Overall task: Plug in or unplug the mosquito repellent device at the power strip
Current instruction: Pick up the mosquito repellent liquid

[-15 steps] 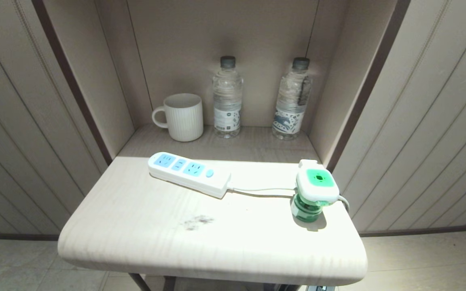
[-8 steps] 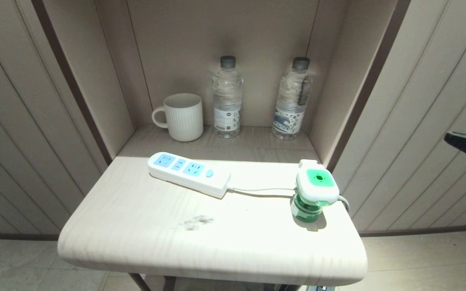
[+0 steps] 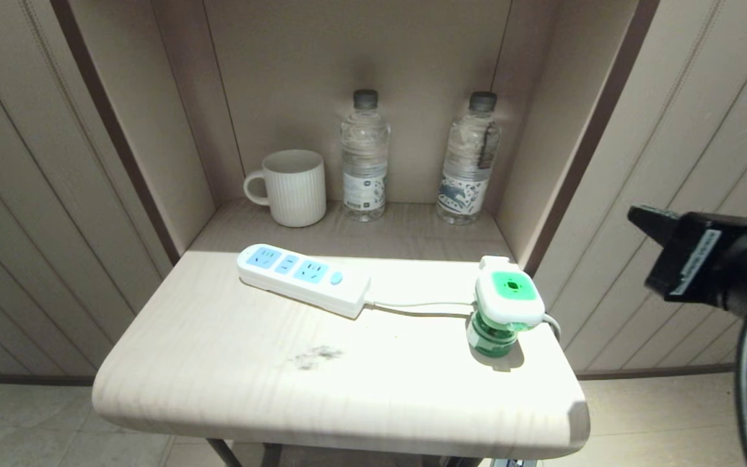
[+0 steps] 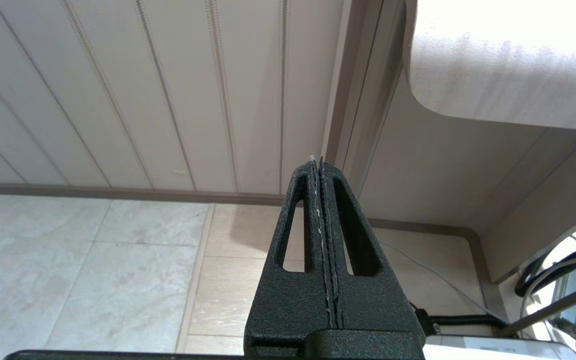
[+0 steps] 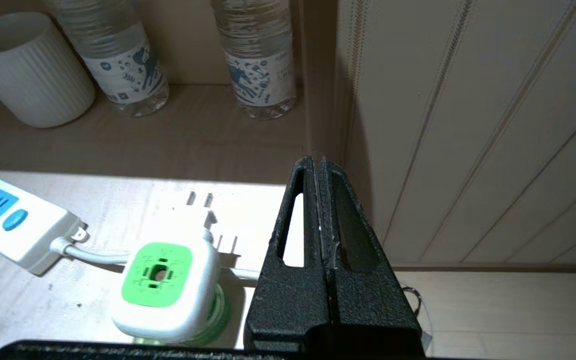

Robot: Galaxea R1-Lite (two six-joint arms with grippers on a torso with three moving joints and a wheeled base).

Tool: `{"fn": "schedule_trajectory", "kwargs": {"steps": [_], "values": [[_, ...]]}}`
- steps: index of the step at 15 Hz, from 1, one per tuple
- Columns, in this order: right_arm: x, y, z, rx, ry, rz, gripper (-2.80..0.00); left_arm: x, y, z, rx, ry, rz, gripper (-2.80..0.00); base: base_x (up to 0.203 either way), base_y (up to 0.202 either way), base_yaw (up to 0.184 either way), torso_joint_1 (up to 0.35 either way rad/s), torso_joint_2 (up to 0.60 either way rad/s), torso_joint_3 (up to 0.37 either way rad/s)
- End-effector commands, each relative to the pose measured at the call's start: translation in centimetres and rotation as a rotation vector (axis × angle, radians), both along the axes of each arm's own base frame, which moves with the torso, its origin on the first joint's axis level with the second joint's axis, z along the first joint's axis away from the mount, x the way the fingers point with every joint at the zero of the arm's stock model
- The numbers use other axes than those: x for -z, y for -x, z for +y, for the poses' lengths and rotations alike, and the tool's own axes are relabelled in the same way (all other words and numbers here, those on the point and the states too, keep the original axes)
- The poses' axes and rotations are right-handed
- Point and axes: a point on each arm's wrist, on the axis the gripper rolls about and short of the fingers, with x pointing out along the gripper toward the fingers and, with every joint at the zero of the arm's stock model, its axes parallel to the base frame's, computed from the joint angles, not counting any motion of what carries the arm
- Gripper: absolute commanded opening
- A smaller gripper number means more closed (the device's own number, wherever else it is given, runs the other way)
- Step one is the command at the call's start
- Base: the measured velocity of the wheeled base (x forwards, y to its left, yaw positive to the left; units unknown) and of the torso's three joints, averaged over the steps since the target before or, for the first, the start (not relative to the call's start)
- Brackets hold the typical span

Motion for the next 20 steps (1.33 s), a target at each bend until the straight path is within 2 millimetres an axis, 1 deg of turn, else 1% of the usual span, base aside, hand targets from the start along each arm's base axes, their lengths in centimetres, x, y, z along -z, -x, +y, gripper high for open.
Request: {"fn": "schedule_trajectory", "kwargs": {"steps": [1,3,5,6,10,13,15,16,19,20], "values": [[1.4,-0.1,2.2,-0.051,0.029,0.021,-2.80,0.0,0.0,0.0,0.000,0.000,0.003,-2.80,0.000,0.000,0.000,0.000,0.00,0.000],[1.9,0.1,3.4,-0.096,0.051,0.033,-2.80,0.0,0.0,0.0,0.000,0.000,0.003,-2.80,0.000,0.000,0.000,0.000,0.00,0.000],[2.1,0.6,4.0,-0.129,0.076,0.035,-2.80,0.0,0.0,0.0,-0.001,0.000,0.003,-2.80,0.000,0.000,0.000,0.000,0.00,0.000],[2.2,0.7,4.2,-0.139,0.083,0.035,0.00,0.0,0.0,0.0,0.000,0.000,0.003,-2.80,0.000,0.000,0.000,0.000,0.00,0.000],[2.1,0.5,4.7,-0.139,0.083,0.028,0.00,0.0,0.0,0.0,-0.001,-0.001,0.003,-2.80,0.000,0.000,0.000,0.000,0.00,0.000],[2.7,-0.1,5.7,-0.124,0.052,0.010,0.00,0.0,0.0,0.0,0.001,0.001,0.003,-2.80,0.000,0.000,0.000,0.000,0.00,0.000],[3.7,-0.5,6.3,-0.097,0.035,-0.005,0.00,0.0,0.0,0.0,0.000,0.000,0.003,-2.80,0.000,0.000,0.000,0.000,0.00,0.000],[4.3,-0.4,6.4,-0.094,0.040,-0.002,0.00,0.0,0.0,0.0,0.000,0.000,0.003,-2.80,0.000,0.000,0.000,0.000,0.00,0.000],[5.3,-0.3,6.6,-0.091,0.036,-0.010,0.00,0.0,0.0,0.0,-0.001,0.000,0.003,-2.80,0.000,0.000,0.000,0.000,0.00,0.000],[5.9,-0.3,6.7,-0.088,0.059,-0.009,0.00,0.0,0.0,0.0,-0.002,0.000,0.003,-2.80,0.000,0.000,0.000,0.000,0.00,0.000]]}}
